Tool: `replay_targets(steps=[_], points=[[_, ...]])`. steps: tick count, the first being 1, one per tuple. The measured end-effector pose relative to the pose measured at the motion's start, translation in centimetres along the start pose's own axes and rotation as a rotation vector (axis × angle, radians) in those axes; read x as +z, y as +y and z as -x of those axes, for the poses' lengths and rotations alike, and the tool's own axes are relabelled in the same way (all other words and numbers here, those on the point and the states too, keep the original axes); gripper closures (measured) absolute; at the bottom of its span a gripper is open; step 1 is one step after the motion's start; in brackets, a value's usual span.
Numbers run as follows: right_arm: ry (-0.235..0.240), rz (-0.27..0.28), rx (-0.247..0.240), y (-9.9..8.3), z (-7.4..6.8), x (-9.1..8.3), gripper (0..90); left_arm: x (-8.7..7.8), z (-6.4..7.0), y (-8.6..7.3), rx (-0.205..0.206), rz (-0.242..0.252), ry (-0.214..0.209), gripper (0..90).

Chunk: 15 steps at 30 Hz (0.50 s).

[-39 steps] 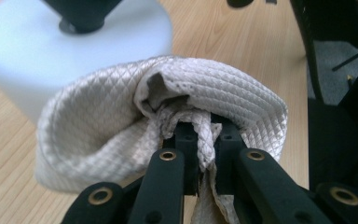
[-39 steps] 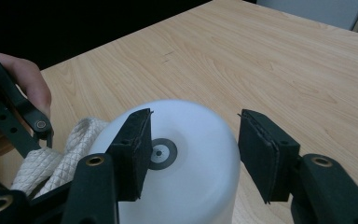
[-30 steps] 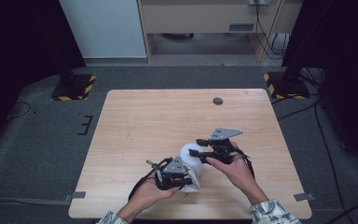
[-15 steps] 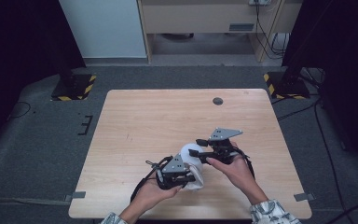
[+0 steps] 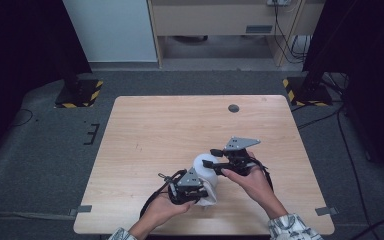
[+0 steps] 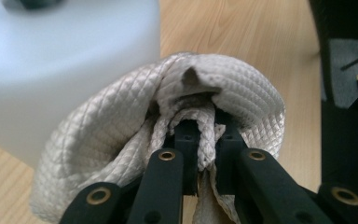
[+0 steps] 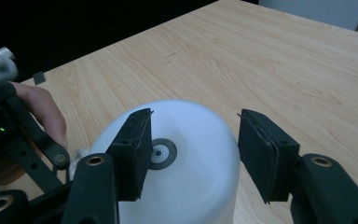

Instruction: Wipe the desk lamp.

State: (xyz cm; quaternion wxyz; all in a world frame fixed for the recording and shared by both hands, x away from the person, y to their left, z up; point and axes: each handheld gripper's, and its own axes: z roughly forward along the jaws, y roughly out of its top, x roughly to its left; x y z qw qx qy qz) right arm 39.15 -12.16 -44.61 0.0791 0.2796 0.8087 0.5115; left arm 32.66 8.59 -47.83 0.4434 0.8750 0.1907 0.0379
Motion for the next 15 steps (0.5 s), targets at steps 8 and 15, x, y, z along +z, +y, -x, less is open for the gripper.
replay_targets(steps=[8, 15], points=[[0.001, 0.002, 0.000, 0.0, 0.0, 0.0, 45.3, 0.0, -0.2, -0.2, -0.012, -0.003, -0.001, 83.4], [0.002, 0.003, 0.000, 0.0, 0.0, 0.0, 45.3, 0.4, 0.0, -0.2, -0.012, -0.005, -0.002, 83.0]])
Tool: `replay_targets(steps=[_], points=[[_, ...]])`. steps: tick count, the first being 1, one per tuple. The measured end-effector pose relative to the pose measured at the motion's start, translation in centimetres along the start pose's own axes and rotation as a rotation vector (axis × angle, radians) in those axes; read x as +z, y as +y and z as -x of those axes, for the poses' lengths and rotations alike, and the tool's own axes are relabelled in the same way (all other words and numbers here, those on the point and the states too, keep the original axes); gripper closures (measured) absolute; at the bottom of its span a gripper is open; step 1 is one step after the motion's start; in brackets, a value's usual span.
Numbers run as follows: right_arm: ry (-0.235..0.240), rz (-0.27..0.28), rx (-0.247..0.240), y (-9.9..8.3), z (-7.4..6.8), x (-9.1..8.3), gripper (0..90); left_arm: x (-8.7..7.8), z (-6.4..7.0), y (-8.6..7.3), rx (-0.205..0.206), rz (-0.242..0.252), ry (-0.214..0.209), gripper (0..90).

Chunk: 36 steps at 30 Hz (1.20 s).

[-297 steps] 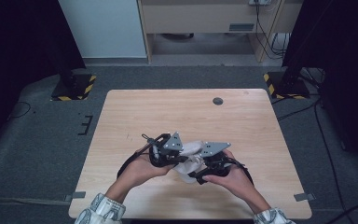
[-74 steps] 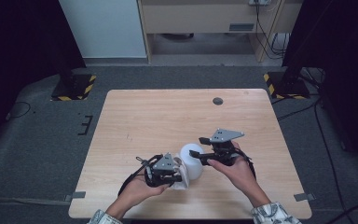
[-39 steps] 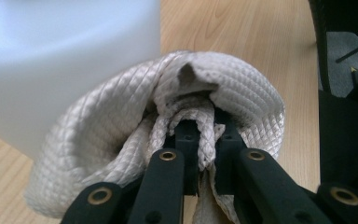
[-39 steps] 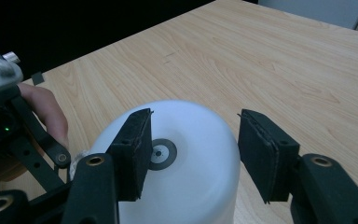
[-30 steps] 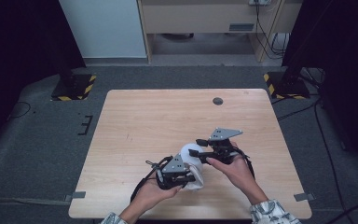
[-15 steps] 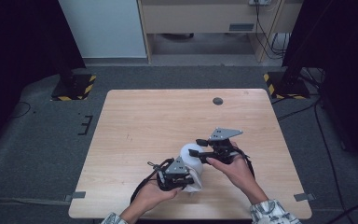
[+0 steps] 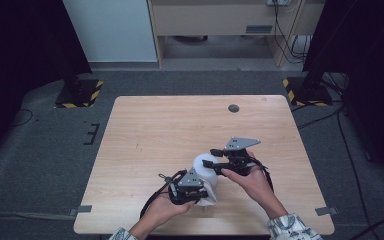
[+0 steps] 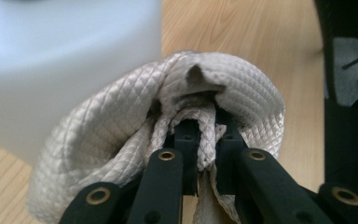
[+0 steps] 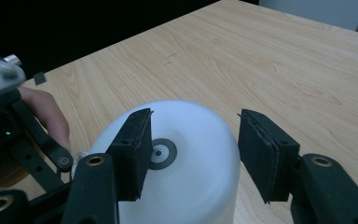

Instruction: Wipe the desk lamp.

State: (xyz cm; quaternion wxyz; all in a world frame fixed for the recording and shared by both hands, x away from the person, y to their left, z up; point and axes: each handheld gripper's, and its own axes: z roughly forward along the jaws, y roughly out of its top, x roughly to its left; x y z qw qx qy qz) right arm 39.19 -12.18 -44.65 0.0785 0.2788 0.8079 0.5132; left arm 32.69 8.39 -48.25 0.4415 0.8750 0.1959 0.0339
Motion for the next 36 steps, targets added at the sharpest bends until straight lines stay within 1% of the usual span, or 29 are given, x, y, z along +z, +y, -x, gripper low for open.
replay_targets(steps=[3, 4, 6, 11, 12, 14, 18, 21, 23, 25, 27, 28, 31, 33, 36], points=[[0.004, 0.000, 0.002, 0.0, 0.0, 0.0, 45.2, -0.3, 0.2, 0.5, 0.002, 0.035, -0.004, 82.7], [0.004, 0.000, 0.002, 0.0, 0.0, 0.0, 45.2, -0.3, 0.2, 0.6, 0.004, 0.038, -0.005, 82.6], [0.005, 0.000, 0.002, 0.0, 0.0, 0.0, 45.2, -0.2, 0.2, 0.5, 0.002, 0.034, -0.006, 82.7], [0.002, 0.002, 0.002, 0.0, 0.0, 0.1, 45.2, 0.4, 0.0, -0.1, 0.002, -0.017, -0.003, 82.7], [0.003, 0.000, 0.002, 0.0, 0.0, 0.0, 45.2, 0.5, 0.0, -0.1, -0.004, -0.012, -0.003, 82.8], [0.003, 0.000, 0.002, 0.0, 0.0, 0.0, 45.2, 0.4, 0.1, 0.1, -0.002, -0.008, -0.001, 82.7], [0.006, 0.001, 0.003, 0.0, 0.1, 0.1, 45.1, 0.6, 0.3, 0.6, -0.003, 0.020, 0.001, 82.7], [0.006, 0.003, 0.006, 0.0, 0.1, 0.1, 45.1, 1.0, 0.4, 0.7, 0.012, 0.014, 0.004, 82.9], [0.004, 0.004, 0.004, 0.0, 0.0, 0.1, 45.1, 1.1, 0.4, 0.5, 0.011, 0.000, 0.002, 82.8], [0.002, 0.004, 0.004, 0.0, 0.0, 0.1, 45.1, 1.2, 0.2, 0.2, 0.003, -0.011, 0.001, 82.9], [0.001, 0.004, 0.003, 0.0, 0.0, 0.1, 45.1, 1.1, 0.2, 0.2, 0.000, -0.008, 0.001, 83.0], [0.001, 0.004, 0.002, 0.0, 0.0, 0.1, 45.1, 1.0, 0.3, 0.2, 0.005, -0.007, 0.002, 83.0], [0.001, 0.005, 0.001, 0.0, 0.0, 0.1, 45.1, 0.4, 0.5, 0.6, 0.009, 0.025, 0.003, 82.9], [0.002, 0.004, -0.001, 0.0, 0.0, 0.1, 45.2, -0.1, 0.5, 0.8, 0.002, 0.047, 0.005, 82.9], [0.003, 0.004, -0.002, 0.0, 0.0, 0.1, 45.1, -0.3, 0.3, 0.4, -0.003, 0.033, 0.007, 83.3]])
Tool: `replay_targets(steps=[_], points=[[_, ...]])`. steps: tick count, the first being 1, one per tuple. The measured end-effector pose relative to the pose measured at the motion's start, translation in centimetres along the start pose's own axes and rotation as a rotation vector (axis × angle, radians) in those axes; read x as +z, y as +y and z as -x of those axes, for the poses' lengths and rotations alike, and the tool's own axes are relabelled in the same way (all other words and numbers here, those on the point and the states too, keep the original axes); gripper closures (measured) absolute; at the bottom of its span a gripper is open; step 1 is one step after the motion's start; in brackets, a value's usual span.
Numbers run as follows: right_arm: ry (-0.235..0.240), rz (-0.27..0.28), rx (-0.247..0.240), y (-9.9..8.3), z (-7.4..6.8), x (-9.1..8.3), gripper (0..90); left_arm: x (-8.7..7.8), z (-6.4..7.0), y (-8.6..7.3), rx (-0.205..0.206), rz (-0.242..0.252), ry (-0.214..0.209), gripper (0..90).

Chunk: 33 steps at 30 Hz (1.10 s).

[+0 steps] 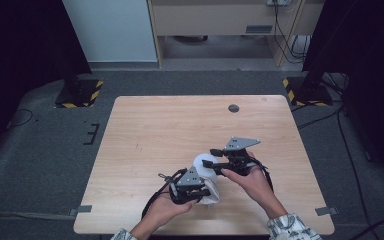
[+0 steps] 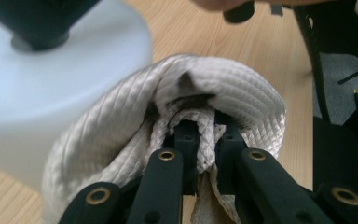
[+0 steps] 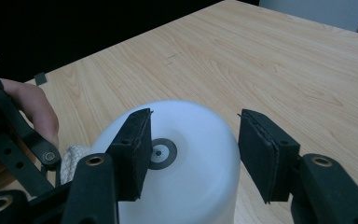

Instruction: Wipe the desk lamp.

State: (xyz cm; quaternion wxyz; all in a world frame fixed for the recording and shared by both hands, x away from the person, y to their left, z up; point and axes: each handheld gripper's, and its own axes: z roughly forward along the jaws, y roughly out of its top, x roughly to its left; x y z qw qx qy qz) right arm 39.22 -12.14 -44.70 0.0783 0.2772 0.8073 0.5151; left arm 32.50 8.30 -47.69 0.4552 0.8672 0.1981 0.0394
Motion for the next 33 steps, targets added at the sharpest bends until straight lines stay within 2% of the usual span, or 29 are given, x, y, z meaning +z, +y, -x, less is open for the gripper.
replay_targets(steps=[3, 11, 14, 21, 28, 33], points=[[-0.001, 0.000, 0.002, 0.0, 0.0, 0.0, 45.1, -0.2, -0.2, -0.4, 0.004, -0.023, 0.003, 83.4], [0.005, -0.003, 0.002, 0.0, 0.0, -0.1, 44.4, -2.1, -1.2, -1.0, 0.002, -0.014, 0.008, 84.9], [0.005, -0.013, 0.002, 0.0, 0.0, -0.2, 38.0, -2.9, -1.6, -1.3, -0.003, -0.007, 0.015, 85.2], [0.001, 0.004, 0.025, -0.7, 0.4, -1.4, 33.5, -5.0, -3.1, -1.8, -0.039, 0.031, 0.058, 85.4], [0.001, 0.014, 0.034, -1.6, 0.2, -3.0, 23.2, -5.6, -4.7, -1.8, -0.061, 0.046, 0.092, 85.3], [0.023, -0.004, 0.037, -2.7, 0.2, -3.1, 17.3, -6.0, -5.4, -1.8, -0.079, 0.063, 0.104, 85.3]])
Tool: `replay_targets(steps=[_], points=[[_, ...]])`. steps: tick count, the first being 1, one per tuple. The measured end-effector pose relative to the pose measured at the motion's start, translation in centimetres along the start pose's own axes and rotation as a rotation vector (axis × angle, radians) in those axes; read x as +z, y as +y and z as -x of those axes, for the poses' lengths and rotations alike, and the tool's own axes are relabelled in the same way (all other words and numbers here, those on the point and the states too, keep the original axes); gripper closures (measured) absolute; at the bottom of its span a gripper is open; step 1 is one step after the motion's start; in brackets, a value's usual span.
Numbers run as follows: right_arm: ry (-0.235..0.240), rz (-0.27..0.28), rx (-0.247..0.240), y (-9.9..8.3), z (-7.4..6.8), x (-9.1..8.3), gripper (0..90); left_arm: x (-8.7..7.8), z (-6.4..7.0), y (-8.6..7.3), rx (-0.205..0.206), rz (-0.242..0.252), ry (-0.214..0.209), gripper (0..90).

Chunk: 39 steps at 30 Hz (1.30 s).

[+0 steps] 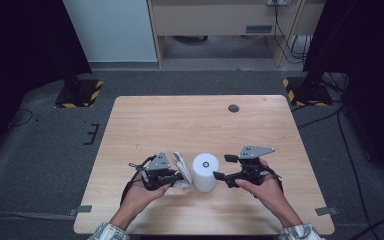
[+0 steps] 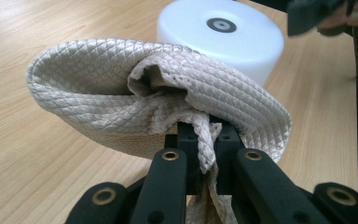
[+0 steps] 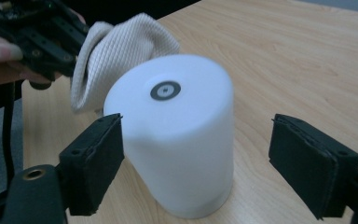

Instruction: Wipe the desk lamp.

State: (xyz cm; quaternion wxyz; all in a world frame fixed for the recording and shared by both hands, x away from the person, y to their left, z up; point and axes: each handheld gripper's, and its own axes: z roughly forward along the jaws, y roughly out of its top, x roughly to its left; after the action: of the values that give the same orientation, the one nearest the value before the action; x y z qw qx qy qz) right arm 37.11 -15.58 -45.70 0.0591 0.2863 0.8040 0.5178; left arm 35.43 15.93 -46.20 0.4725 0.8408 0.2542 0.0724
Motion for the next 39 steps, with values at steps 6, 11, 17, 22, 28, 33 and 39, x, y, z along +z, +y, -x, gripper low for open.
replay_targets(steps=[6, 11, 17, 22, 28, 33, 39], points=[[0.036, -0.032, -0.022, -0.8, -0.4, 1.0, 11.8, -0.4, -1.1, 1.0, -0.003, 0.019, 0.004, 85.2], [0.037, -0.038, -0.031, -0.8, -0.7, 1.9, 9.5, -0.6, -2.4, 2.4, 0.008, 0.020, -0.007, 85.0], [0.031, -0.035, -0.041, -0.7, -0.9, 2.5, 9.2, -0.4, -3.1, 4.0, 0.025, 0.012, -0.016, 85.1], [0.024, -0.032, -0.043, -0.6, -1.0, 2.9, 9.6, 0.4, -3.2, 5.0, 0.044, -0.001, -0.025, 85.0], [0.022, -0.048, -0.052, -0.8, -1.1, 3.2, 11.6, 2.1, -3.3, 4.8, 0.057, -0.045, -0.029, 85.1], [0.019, -0.051, -0.051, -0.8, -1.1, 3.2, 12.0, 3.3, -3.7, 4.3, 0.055, -0.070, -0.022, 85.1], [0.015, -0.060, -0.059, -0.9, -1.1, 3.3, 12.2, 4.4, -4.1, 3.9, 0.040, -0.087, -0.024, 85.1]])
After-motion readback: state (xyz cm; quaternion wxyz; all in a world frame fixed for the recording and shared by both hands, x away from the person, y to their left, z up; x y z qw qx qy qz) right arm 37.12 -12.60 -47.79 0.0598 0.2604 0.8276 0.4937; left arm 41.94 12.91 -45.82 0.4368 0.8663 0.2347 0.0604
